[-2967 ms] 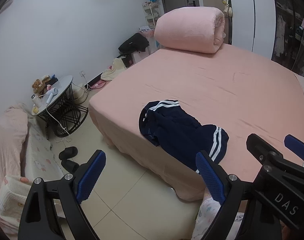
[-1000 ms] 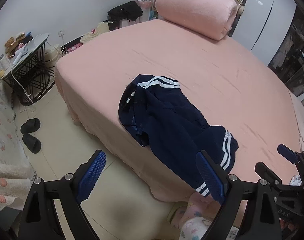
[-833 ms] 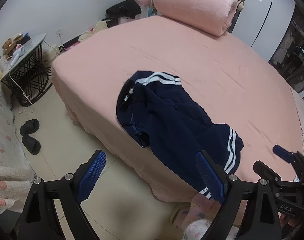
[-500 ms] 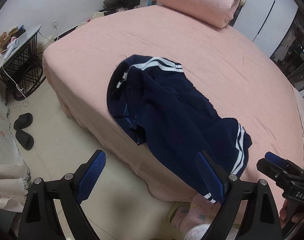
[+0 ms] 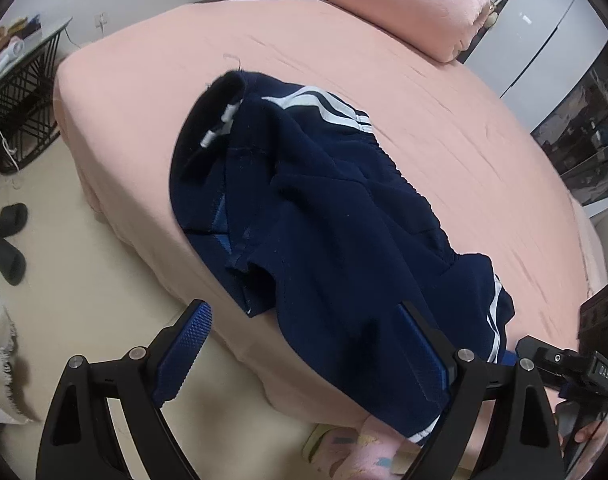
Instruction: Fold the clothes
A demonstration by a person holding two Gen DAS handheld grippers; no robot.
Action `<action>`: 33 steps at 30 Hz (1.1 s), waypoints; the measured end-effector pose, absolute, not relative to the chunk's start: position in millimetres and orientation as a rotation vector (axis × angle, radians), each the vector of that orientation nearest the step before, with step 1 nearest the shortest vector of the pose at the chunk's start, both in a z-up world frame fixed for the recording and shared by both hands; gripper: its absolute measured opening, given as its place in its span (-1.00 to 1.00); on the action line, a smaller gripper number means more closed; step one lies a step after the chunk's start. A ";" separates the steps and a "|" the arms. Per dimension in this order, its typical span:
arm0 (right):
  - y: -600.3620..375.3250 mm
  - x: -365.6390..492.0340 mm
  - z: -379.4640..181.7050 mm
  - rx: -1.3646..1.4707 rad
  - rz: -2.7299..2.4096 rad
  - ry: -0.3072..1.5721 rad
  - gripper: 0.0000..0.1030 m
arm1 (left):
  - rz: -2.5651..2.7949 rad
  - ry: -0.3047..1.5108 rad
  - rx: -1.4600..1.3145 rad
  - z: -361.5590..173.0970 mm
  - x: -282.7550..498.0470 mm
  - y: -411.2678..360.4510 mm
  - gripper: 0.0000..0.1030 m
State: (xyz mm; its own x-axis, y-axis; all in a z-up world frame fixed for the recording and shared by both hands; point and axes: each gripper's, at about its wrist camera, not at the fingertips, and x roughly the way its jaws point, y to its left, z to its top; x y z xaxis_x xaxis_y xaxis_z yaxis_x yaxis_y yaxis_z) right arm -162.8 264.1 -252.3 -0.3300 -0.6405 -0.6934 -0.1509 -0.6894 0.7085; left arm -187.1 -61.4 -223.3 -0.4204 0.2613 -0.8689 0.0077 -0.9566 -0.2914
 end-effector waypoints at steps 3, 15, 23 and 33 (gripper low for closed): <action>272.0 -163.7 -261.0 1.491 -2.039 -1.149 0.67 | 2.467 -0.475 -1.568 -230.3 -189.5 -67.7 0.79; 279.0 -193.5 -282.0 1.193 -1.768 -1.542 0.70 | 2.351 -0.797 -1.449 -245.9 -204.8 -88.6 0.79; 268.0 -215.0 -289.8 1.104 -1.690 -1.632 0.69 | 2.301 -0.894 -1.369 -235.5 -209.2 -91.7 0.79; 273.5 -206.1 -298.8 1.216 -1.842 -1.562 -0.96 | 2.289 -0.965 -1.361 -266.7 -219.3 -70.5 0.83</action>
State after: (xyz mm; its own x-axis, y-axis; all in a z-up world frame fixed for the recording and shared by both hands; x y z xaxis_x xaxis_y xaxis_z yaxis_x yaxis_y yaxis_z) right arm -206.1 273.5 -298.8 -0.5204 -0.7838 -0.3388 -0.2062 -0.2697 0.9406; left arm -219.3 -70.5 -266.7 -0.5016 0.5658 -0.6544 0.0738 -0.7257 -0.6840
